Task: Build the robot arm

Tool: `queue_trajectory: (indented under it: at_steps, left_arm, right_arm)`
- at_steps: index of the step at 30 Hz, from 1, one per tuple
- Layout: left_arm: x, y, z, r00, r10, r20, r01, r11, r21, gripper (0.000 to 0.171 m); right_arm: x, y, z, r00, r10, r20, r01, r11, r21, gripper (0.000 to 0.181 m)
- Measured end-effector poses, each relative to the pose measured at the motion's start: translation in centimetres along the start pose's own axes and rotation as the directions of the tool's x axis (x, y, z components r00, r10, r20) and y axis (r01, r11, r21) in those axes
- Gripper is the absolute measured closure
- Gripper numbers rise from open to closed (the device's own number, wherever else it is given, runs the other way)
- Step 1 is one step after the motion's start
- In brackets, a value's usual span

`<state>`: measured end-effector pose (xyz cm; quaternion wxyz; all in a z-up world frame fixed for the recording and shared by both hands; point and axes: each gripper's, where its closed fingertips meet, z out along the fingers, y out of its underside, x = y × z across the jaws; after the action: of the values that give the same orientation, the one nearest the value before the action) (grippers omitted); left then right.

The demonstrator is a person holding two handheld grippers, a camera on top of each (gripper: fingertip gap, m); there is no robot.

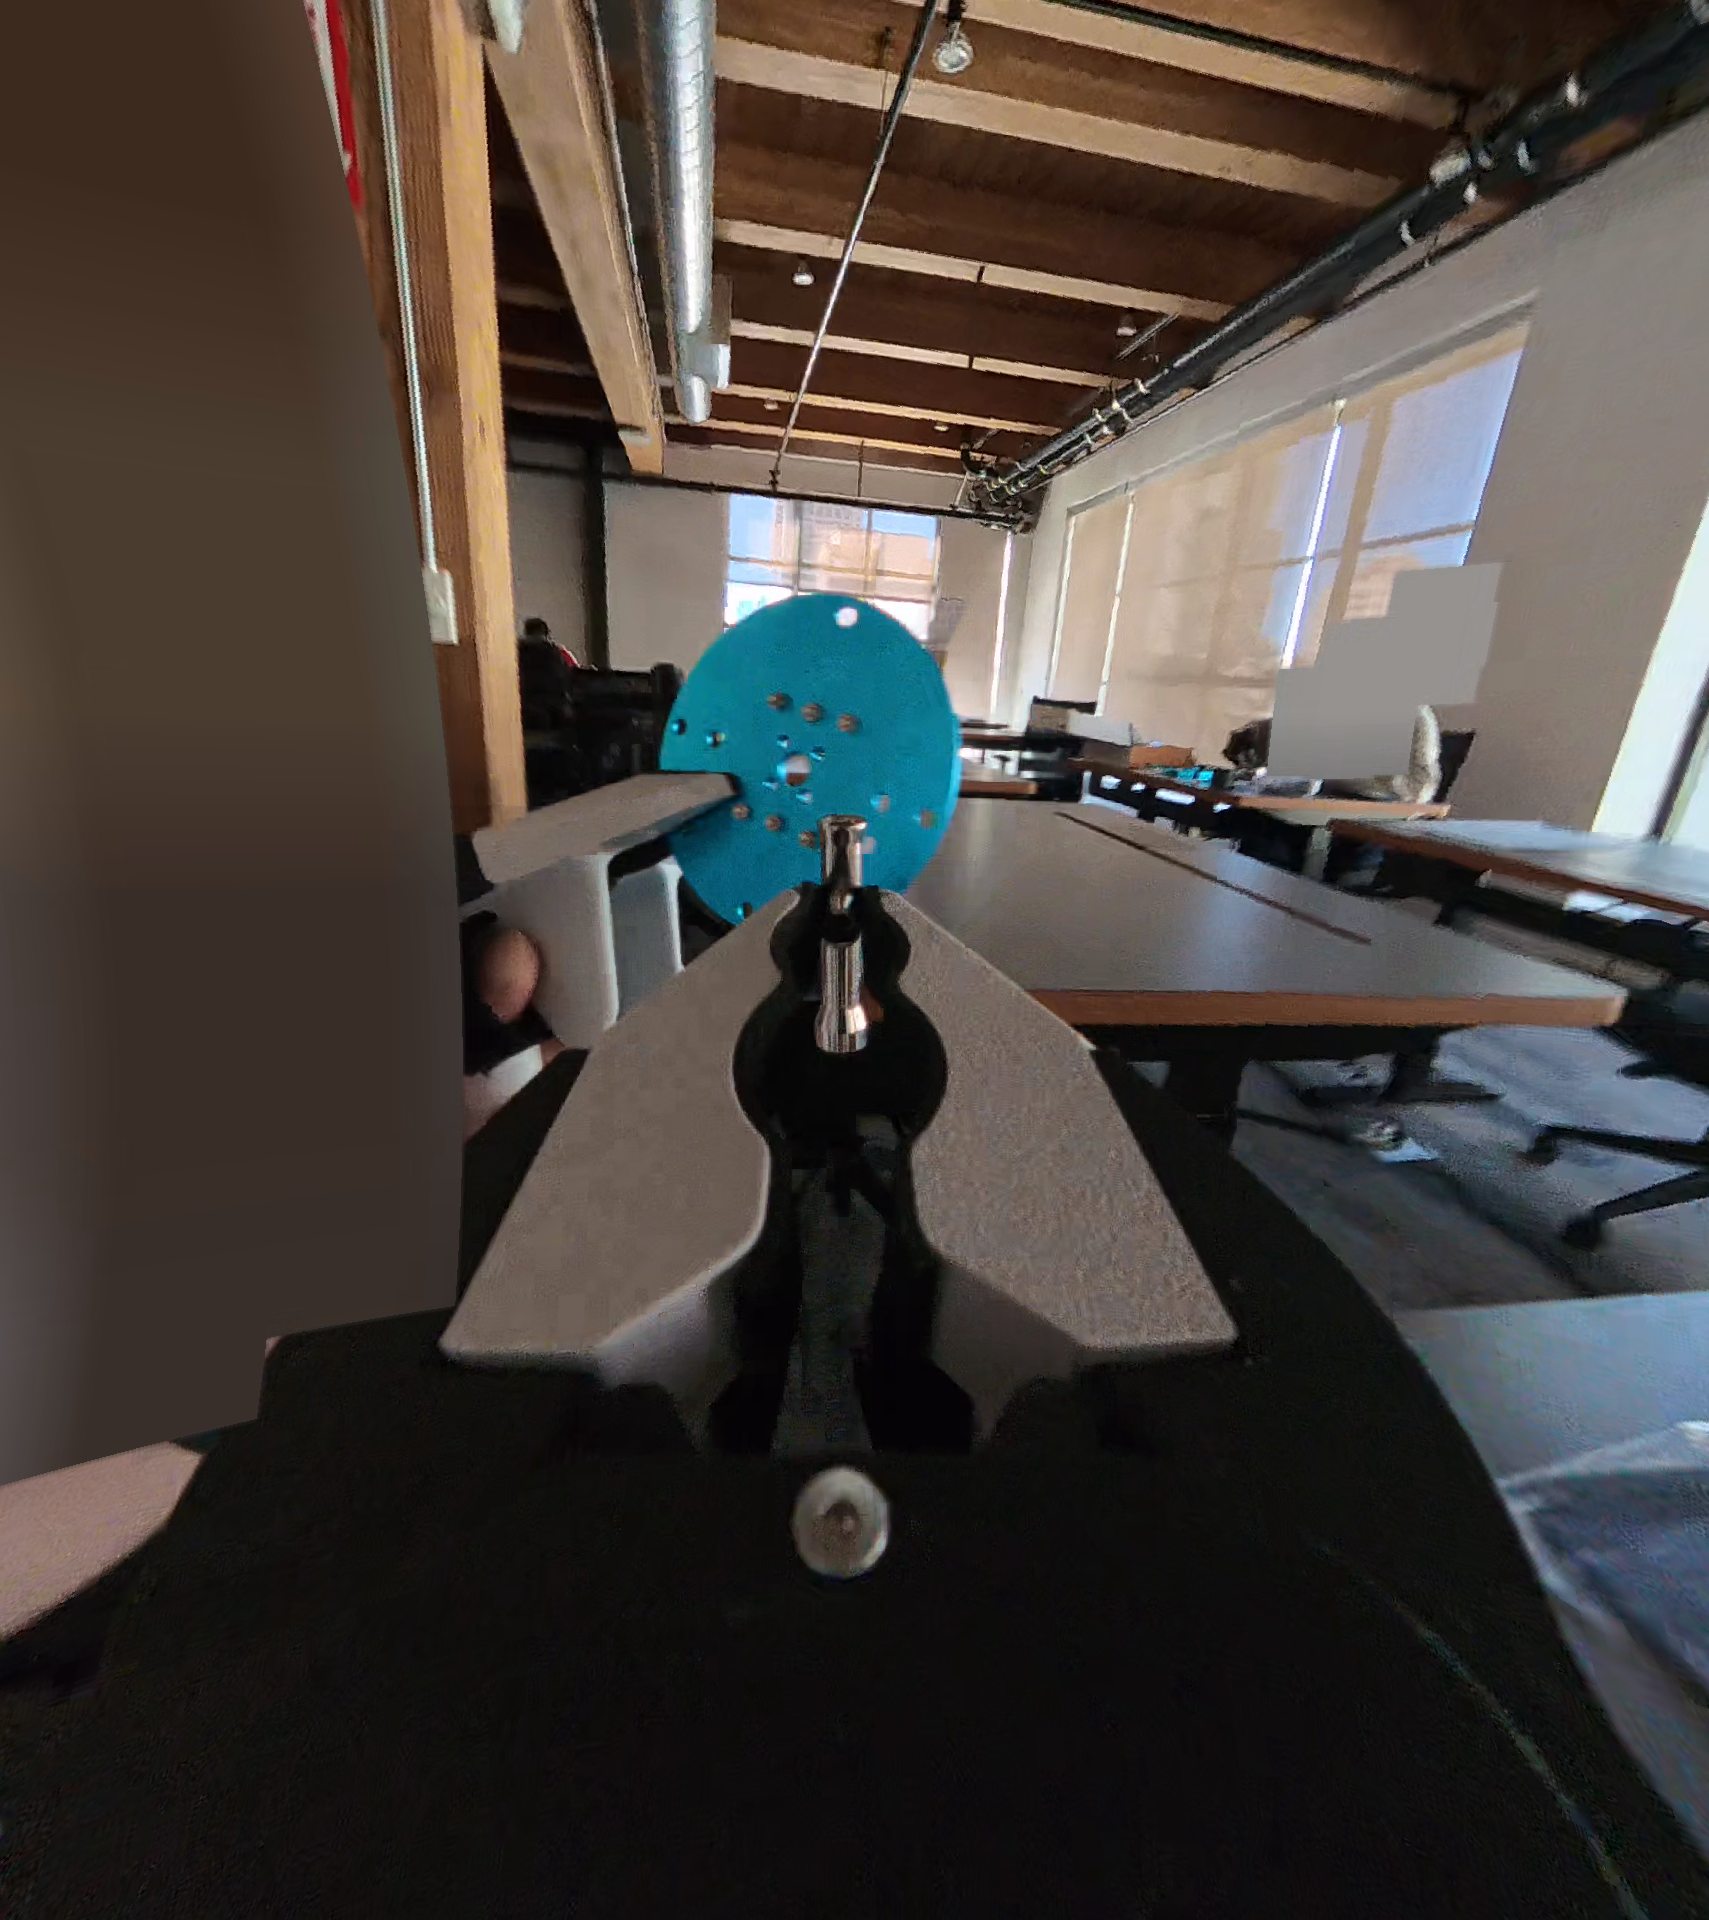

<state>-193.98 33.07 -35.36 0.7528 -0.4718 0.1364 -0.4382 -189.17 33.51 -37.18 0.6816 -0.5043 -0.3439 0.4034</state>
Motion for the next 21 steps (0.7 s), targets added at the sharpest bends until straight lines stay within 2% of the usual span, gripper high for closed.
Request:
queue_trajectory:
  at_steps: [1, 3, 5, 7, 10, 11, 13, 16, 19, 21]
  left_arm:
    - [-0.3, -0.1, -0.2, 0.998, -0.066, -0.002, 0.066, 0.998, 0.008, 0.169]
    - [-0.9, 0.2, -0.3, 0.969, -0.246, -0.028, 0.246, 0.969, 0.000, 0.169]
    - [-1.1, 1.1, -0.1, 0.912, -0.408, -0.052, 0.407, 0.913, -0.016, 0.169]
    - [-1.2, 2.7, 0.4, 0.885, -0.464, -0.035, 0.462, 0.885, -0.058, 0.168]
    - [-1.6, 4.7, 1.0, 0.846, -0.533, -0.006, 0.530, 0.843, -0.086, 0.169]
    - [-1.9, 5.2, 1.1, 0.848, -0.529, 0.009, 0.528, 0.845, -0.087, 0.169]
    - [-2.2, 6.0, 1.2, 0.867, -0.498, 0.032, 0.499, 0.861, -0.098, 0.168]
    - [-2.7, 6.8, 1.1, 0.870, -0.489, 0.061, 0.493, 0.865, -0.095, 0.169]
    - [-2.7, 7.9, 1.4, 0.849, -0.523, 0.072, 0.528, 0.842, -0.111, 0.169]
    - [-2.0, 8.8, 1.9, 0.851, -0.520, 0.073, 0.525, 0.836, -0.160, 0.168]
  right_arm:
    - [0.6, 0.3, -0.5, 0.995, 0.100, 0.029, -0.100, 0.995, 0.010, 0.176]
    - [1.9, 1.7, -1.1, 0.946, 0.318, 0.062, -0.318, 0.948, -0.012, 0.176]
    - [3.7, 3.3, -1.8, 0.879, 0.476, 0.027, -0.477, 0.879, 0.002, 0.176]
    - [4.2, 5.7, -1.7, 0.793, 0.609, 0.019, -0.609, 0.793, -0.022, 0.176]
    - [3.3, 8.5, -1.4, 0.572, 0.815, 0.088, -0.817, 0.576, -0.026, 0.176]
    - [3.2, 8.8, -1.5, 0.523, 0.844, 0.120, -0.850, 0.527, -0.001, 0.177]
    - [3.1, 8.7, -2.1, 0.505, 0.840, 0.198, -0.860, 0.509, 0.034, 0.177]
    - [2.8, 8.8, -2.8, 0.551, 0.803, 0.226, -0.828, 0.561, 0.026, 0.177]
    - [2.8, 10.2, -2.5, 0.572, 0.807, 0.147, -0.816, 0.579, -0.007, 0.177]
    - [2.9, 10.9, -2.1, 0.538, 0.833, 0.125, -0.840, 0.543, -0.007, 0.176]
